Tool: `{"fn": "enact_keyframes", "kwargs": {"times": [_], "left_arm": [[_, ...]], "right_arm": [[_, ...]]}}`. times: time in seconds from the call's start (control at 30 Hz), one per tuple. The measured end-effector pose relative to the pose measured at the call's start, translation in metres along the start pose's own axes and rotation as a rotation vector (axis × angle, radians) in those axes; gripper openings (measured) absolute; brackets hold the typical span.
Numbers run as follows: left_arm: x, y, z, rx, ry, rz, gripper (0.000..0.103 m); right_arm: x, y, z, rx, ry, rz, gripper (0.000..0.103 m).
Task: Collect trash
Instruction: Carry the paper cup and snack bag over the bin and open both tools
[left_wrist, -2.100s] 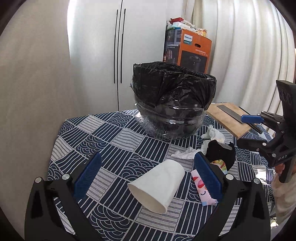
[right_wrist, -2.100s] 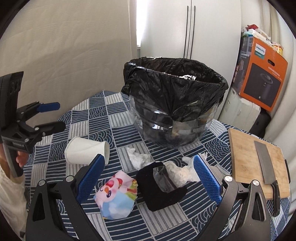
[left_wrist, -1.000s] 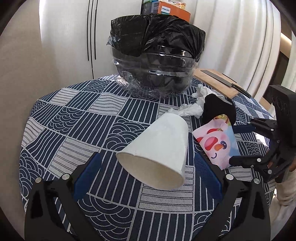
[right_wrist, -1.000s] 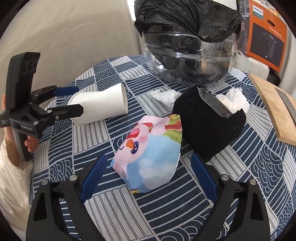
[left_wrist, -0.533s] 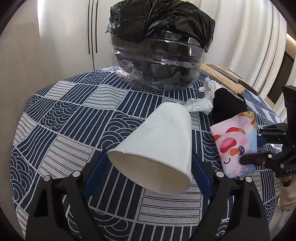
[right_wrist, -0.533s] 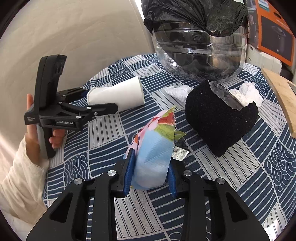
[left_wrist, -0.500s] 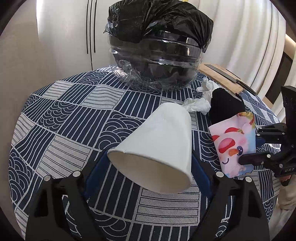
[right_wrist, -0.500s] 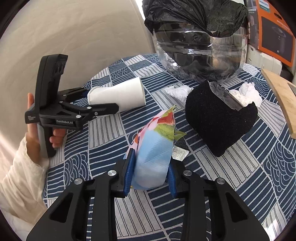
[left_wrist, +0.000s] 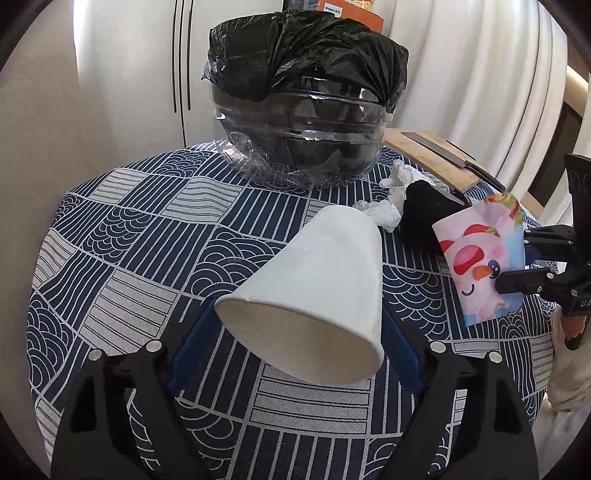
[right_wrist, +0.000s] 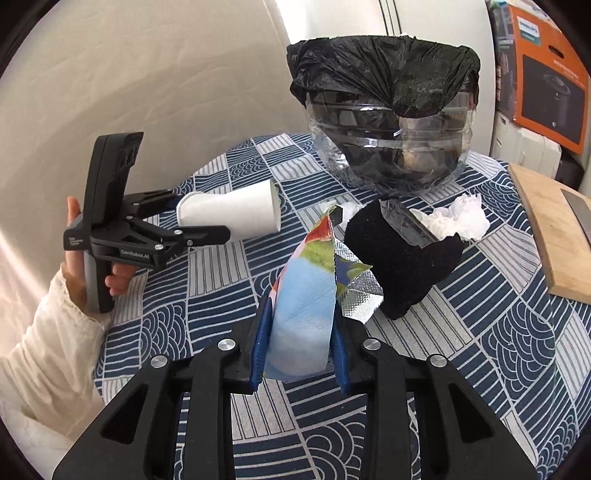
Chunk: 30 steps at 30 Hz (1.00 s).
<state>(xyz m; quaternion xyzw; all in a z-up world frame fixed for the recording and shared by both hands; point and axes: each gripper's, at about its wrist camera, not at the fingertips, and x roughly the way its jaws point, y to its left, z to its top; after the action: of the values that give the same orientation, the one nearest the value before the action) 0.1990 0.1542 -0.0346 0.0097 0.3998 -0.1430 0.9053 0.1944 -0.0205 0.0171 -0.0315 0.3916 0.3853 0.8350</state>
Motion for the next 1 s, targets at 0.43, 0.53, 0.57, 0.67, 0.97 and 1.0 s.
{"fn": "enact_keyframes", "kwargs": {"times": [0.43,0.53,0.57,0.67,0.97,1.0], "left_arm": [[-0.032,-0.011,0.009,-0.091,-0.081,0.039,0.083],[-0.036,-0.012,0.013,-0.130,-0.096,0.045,0.083],[-0.038,-0.011,0.015,-0.143,-0.100,0.054,0.083],[-0.043,-0.012,0.019,-0.166,-0.118,0.063,0.083],[-0.055,-0.015,0.042,-0.177,-0.143,0.121,0.083],[-0.056,-0.016,0.044,-0.172,-0.145,0.127,0.083]], "right_arm": [[-0.049,-0.016,0.021,-0.072,-0.088,-0.009,0.027],[-0.055,-0.025,0.026,-0.084,-0.097,-0.020,0.027],[-0.057,-0.028,0.028,-0.087,-0.100,-0.019,0.027],[-0.062,-0.035,0.033,-0.095,-0.104,-0.026,0.027],[-0.074,-0.054,0.054,-0.113,-0.124,-0.052,0.027],[-0.075,-0.056,0.057,-0.112,-0.128,-0.056,0.027]]}}
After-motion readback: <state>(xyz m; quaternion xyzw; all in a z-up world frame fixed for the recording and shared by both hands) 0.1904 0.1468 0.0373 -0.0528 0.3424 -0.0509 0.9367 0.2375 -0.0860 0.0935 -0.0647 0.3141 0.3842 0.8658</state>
